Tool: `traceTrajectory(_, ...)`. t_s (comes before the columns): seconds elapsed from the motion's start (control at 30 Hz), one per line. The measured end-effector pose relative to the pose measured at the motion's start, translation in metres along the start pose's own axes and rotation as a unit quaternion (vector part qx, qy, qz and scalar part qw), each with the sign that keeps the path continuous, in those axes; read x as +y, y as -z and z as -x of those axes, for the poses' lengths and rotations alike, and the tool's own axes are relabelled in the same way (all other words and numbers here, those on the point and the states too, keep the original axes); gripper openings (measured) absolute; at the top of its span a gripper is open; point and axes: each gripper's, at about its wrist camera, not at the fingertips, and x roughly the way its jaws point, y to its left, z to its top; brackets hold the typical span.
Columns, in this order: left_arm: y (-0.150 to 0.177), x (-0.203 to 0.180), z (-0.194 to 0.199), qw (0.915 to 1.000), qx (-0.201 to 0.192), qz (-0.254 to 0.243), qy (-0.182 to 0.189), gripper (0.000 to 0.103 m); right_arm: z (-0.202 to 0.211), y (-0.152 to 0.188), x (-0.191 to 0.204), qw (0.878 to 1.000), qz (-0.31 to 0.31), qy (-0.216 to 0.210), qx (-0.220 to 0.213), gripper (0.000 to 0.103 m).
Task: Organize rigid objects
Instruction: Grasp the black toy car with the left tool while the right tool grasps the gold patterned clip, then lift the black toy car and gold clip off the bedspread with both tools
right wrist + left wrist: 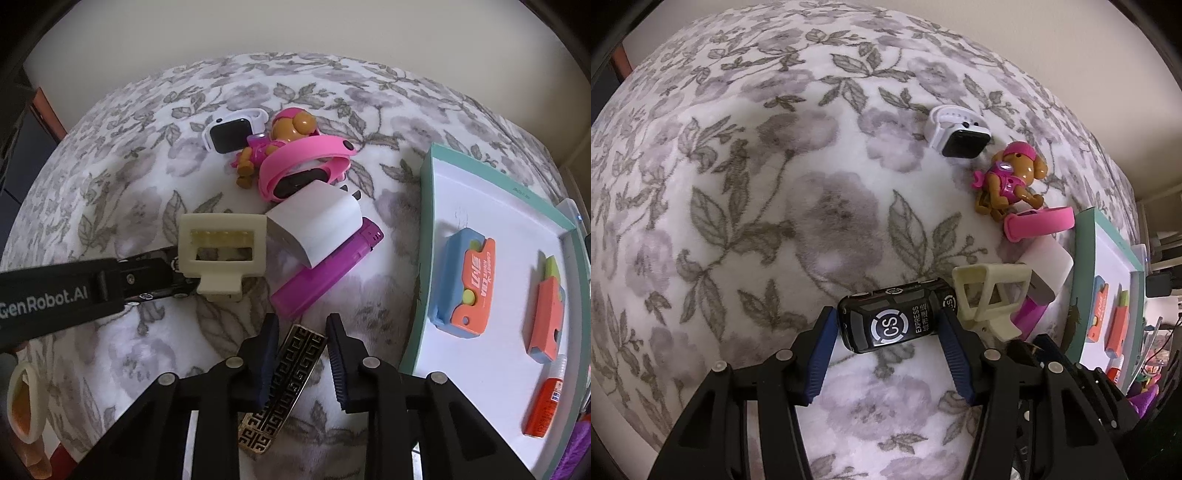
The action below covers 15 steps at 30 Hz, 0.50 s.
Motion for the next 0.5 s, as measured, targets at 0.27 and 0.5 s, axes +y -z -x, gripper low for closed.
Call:
traceTrajectory(0.27,-0.002,0.013,0.015,0.9997,-0.016,0.019,-0.005,0.057,0.01,-0.002,0.001,1.0,-0.002,-0.013,-0.009,0.026)
traceTrajectory(0.5,-0.002,0.019,0.032,0.9987,-0.04,0.031,-0.008,0.057,0.008,-0.002,0.003,1.0,0.001,-0.022,-0.005,0.025)
